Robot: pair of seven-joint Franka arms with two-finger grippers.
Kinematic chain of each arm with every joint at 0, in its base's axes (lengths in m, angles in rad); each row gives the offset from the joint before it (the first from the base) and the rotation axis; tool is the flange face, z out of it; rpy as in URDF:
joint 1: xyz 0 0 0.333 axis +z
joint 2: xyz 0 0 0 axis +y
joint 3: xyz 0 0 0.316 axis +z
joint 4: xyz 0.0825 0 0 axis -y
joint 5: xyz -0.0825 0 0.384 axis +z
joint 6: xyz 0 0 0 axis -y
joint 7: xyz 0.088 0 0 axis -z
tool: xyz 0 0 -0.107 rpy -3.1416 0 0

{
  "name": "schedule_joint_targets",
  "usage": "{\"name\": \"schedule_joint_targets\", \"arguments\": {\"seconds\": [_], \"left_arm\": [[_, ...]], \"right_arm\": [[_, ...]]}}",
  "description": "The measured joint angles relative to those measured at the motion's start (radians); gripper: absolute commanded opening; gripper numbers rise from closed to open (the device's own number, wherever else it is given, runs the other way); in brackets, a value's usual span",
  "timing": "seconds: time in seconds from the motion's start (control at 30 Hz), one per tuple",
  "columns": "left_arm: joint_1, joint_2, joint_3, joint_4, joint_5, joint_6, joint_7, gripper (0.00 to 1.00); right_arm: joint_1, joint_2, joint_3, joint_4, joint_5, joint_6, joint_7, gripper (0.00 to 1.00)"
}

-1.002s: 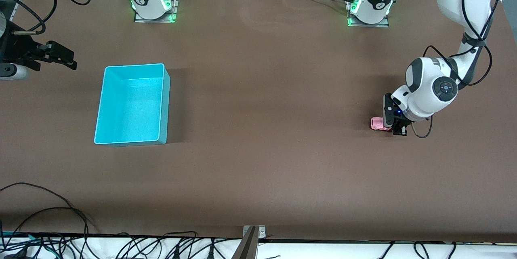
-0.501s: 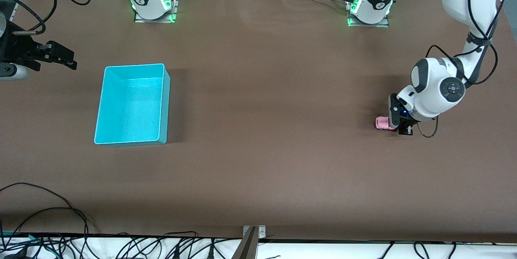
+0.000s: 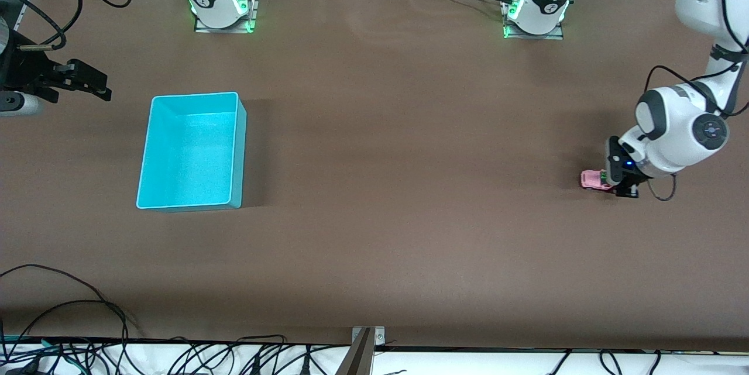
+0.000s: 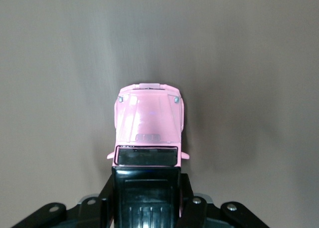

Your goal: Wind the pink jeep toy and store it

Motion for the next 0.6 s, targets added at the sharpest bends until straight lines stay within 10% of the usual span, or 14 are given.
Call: {"name": "schedule_joint_targets", "arguments": {"seconds": [0.6], "left_arm": [[0.158, 0.042, -0.004, 0.068, 0.000, 0.000, 0.092, 0.00]], "right_arm": [[0.000, 0.000, 0.000, 0.000, 0.000, 0.000, 0.000, 1.00]]}}
